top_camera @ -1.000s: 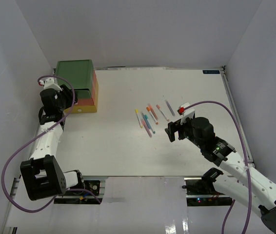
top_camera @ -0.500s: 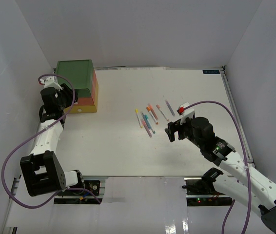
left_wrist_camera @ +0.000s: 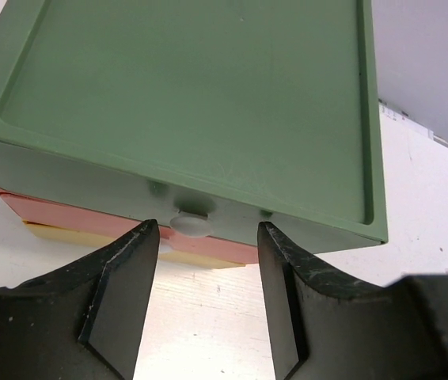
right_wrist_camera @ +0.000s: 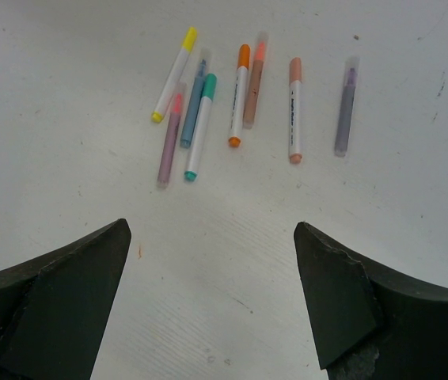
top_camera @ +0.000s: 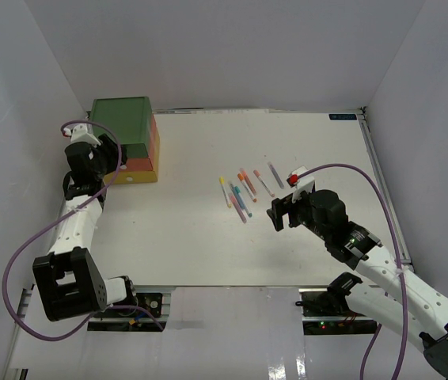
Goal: Sort the stationery into containers
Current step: Open the drawer in the storage box.
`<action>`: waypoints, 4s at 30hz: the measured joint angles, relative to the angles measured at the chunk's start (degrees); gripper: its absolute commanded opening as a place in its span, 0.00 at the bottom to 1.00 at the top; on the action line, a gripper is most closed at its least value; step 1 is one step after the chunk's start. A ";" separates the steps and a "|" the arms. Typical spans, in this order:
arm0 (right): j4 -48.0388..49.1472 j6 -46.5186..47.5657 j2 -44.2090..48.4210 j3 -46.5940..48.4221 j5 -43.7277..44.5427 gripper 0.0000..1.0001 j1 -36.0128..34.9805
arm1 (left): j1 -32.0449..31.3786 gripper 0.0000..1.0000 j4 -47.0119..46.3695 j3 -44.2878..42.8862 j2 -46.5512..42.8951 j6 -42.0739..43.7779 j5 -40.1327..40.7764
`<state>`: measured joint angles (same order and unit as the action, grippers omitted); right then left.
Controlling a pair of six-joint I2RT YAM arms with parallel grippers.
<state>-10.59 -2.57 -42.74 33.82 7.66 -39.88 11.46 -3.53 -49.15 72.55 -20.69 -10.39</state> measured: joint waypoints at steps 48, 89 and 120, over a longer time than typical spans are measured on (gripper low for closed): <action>0.20 -0.04 2.29 -0.94 -2.49 0.90 0.00 | 1.84 0.59 -22.75 18.03 2.25 6.69 -2.78; 0.28 -0.04 1.79 -0.98 -2.16 0.90 0.00 | 1.84 0.57 -28.26 16.28 8.76 6.14 -3.17; 0.42 -0.07 1.46 -1.01 -2.03 0.90 0.00 | 1.88 0.24 -28.57 15.96 9.49 5.57 -3.80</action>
<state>-10.17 -2.63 -41.28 32.82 5.63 -39.88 13.34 -32.10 -33.19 82.04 -15.11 -14.20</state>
